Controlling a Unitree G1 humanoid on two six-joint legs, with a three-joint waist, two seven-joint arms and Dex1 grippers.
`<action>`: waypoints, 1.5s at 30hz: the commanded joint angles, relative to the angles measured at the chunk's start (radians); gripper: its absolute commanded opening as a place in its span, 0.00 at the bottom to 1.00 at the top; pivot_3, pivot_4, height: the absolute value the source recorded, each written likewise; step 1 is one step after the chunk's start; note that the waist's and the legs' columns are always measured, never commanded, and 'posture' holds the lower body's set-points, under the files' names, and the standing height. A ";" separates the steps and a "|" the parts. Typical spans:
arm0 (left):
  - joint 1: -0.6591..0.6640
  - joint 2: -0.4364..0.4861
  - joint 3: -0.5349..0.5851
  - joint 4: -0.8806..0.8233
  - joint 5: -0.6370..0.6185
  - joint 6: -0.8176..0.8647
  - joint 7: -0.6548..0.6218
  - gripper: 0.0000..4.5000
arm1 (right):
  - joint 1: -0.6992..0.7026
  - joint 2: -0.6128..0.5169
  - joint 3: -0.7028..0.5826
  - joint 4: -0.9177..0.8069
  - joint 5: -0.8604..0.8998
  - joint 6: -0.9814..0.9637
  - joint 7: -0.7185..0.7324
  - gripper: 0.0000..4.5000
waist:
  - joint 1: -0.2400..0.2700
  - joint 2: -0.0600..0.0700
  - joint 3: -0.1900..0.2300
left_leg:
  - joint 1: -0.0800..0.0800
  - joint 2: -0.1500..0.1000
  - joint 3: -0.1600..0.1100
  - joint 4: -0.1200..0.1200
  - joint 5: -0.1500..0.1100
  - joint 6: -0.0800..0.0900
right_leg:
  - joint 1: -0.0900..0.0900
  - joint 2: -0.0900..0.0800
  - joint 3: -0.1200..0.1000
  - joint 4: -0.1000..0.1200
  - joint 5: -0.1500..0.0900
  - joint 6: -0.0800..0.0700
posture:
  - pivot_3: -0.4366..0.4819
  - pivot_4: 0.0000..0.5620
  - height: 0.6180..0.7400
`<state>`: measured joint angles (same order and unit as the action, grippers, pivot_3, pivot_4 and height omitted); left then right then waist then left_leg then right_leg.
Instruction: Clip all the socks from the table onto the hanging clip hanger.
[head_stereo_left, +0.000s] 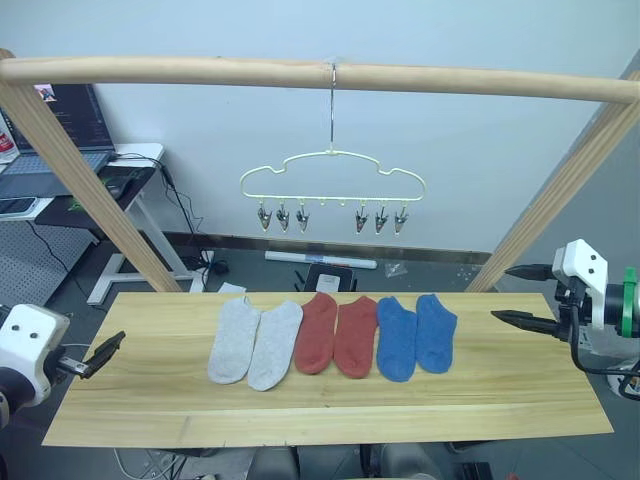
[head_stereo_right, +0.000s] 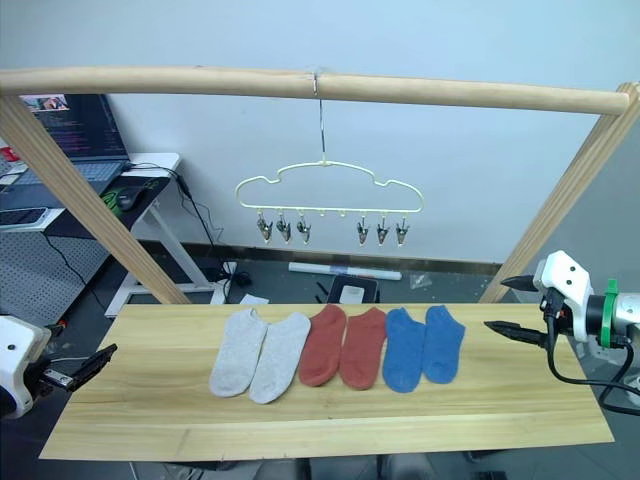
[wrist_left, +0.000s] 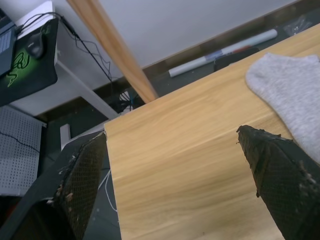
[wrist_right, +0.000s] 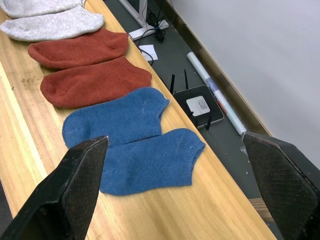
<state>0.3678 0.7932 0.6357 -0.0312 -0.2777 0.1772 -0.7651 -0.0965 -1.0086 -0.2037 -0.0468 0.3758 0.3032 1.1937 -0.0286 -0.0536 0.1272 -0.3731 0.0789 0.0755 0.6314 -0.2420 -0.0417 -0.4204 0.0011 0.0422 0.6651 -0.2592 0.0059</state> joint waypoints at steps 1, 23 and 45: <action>-0.001 -0.016 0.027 -0.039 -0.052 -0.039 -0.041 1.00 | -0.014 0.000 -0.013 -0.043 0.012 -0.002 -0.004 0.99 | -0.001 0.000 0.000 | 0.000 0.000 0.000 0.000 0.000 0.000 | 0.000 0.000 0.000 0.000 0.000 0.000 | 0.50 0.18 1.00; -0.196 -0.166 -0.117 -0.248 -0.187 0.183 0.118 1.00 | -0.006 0.104 -0.018 -0.377 0.172 0.219 -0.146 0.99 | -0.001 0.000 0.000 | 0.003 0.000 0.001 0.000 0.000 0.000 | 0.002 0.000 0.002 0.000 0.000 0.001 | 0.43 0.23 1.00; -0.624 -0.365 -0.391 -0.071 -0.131 0.193 0.290 1.00 | -0.160 0.245 0.042 -0.617 0.373 0.444 -0.433 0.99 | -0.039 0.000 0.005 | 0.002 0.000 -0.001 0.001 0.000 0.000 | 0.003 0.004 0.004 0.000 0.002 -0.001 | 0.29 0.30 1.00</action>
<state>-0.2330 0.4330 0.2527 -0.0979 -0.4216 0.4031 -0.4859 -0.2484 -0.7650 -0.1513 -0.6257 0.7279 0.7451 0.7773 -0.0678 -0.0538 0.1320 -0.3711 0.0792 0.0741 0.6320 -0.2420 -0.0416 -0.4178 0.0054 0.0459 0.6654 -0.2571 0.0051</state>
